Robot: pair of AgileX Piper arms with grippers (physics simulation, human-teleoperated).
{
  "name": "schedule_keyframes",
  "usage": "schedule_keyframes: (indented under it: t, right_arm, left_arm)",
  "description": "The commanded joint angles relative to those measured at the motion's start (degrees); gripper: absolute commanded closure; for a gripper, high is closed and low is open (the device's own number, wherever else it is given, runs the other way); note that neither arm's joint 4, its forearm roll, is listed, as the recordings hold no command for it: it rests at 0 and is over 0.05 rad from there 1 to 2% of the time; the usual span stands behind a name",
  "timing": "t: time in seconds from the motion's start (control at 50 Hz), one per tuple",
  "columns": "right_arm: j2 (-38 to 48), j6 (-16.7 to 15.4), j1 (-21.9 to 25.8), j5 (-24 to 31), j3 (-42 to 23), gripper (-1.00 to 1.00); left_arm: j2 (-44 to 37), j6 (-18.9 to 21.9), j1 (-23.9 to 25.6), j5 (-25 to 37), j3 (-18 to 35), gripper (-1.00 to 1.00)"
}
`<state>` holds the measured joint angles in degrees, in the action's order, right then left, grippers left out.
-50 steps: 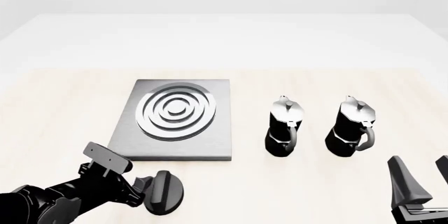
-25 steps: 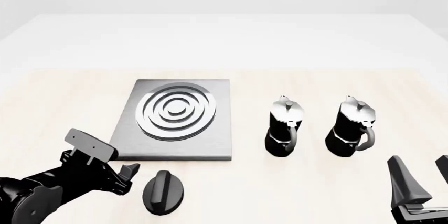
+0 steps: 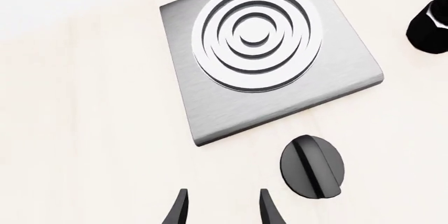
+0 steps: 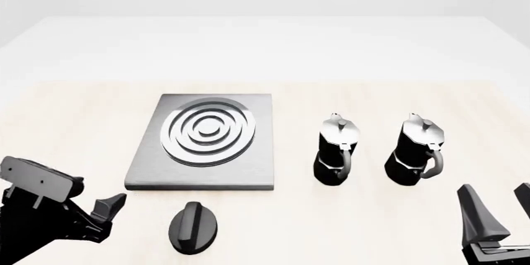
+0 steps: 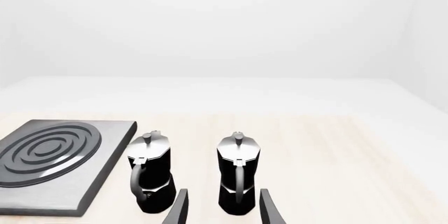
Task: Turn off the stove.
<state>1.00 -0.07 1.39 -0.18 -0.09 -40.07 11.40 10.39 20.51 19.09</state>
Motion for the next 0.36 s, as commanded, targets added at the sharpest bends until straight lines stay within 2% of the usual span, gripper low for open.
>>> schedule_keyframes:
  t: [0.02, 0.12, 0.36]
  right_arm:
    - [4.55, -0.24, 0.43, -4.49, 0.03, -1.0]
    - [7.56, -0.26, 0.65, -7.49, 0.03, -1.0]
    - [9.14, -0.18, 0.97, -9.08, 0.02, -1.0]
  left_arm:
    - [11.21, -0.87, -1.27, 12.5, 4.51, -1.0]
    - [13.69, -1.44, -2.38, 15.44, 5.7, -1.0]
    - [15.45, -1.33, -4.33, 18.32, 7.08, -1.0]
